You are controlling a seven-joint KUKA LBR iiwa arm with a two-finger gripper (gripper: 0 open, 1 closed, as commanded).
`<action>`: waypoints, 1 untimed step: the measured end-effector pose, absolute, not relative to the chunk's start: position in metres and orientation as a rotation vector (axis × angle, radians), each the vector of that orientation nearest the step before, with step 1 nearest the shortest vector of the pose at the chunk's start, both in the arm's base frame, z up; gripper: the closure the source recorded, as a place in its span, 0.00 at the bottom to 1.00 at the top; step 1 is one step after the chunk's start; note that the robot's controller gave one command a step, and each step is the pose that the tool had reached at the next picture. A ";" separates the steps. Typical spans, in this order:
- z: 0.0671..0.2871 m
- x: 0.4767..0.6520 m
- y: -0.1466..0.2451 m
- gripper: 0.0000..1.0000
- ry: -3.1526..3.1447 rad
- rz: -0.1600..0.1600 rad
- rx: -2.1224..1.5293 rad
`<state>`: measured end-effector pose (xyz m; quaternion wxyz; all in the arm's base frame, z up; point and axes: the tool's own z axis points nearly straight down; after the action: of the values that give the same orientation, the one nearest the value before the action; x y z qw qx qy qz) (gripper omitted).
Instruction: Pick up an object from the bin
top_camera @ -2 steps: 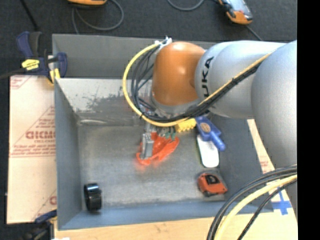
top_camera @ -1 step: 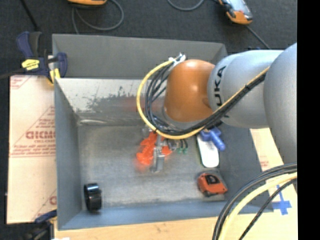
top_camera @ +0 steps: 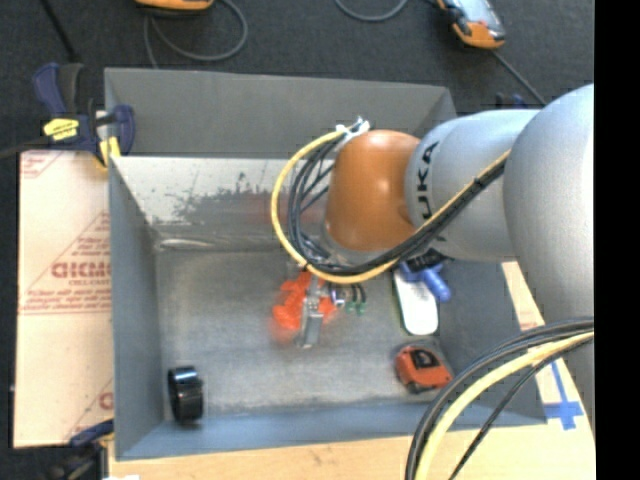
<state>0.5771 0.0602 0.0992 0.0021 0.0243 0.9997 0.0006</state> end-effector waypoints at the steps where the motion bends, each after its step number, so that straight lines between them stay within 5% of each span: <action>1: 0.072 0.614 0.045 1.00 3.076 -0.001 -0.595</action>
Offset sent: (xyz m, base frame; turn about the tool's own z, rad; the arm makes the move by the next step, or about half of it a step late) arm 0.0000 0.0000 0.0000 0.0000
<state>0.6144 0.0449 0.0715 0.0041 -0.1899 0.9818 -0.0004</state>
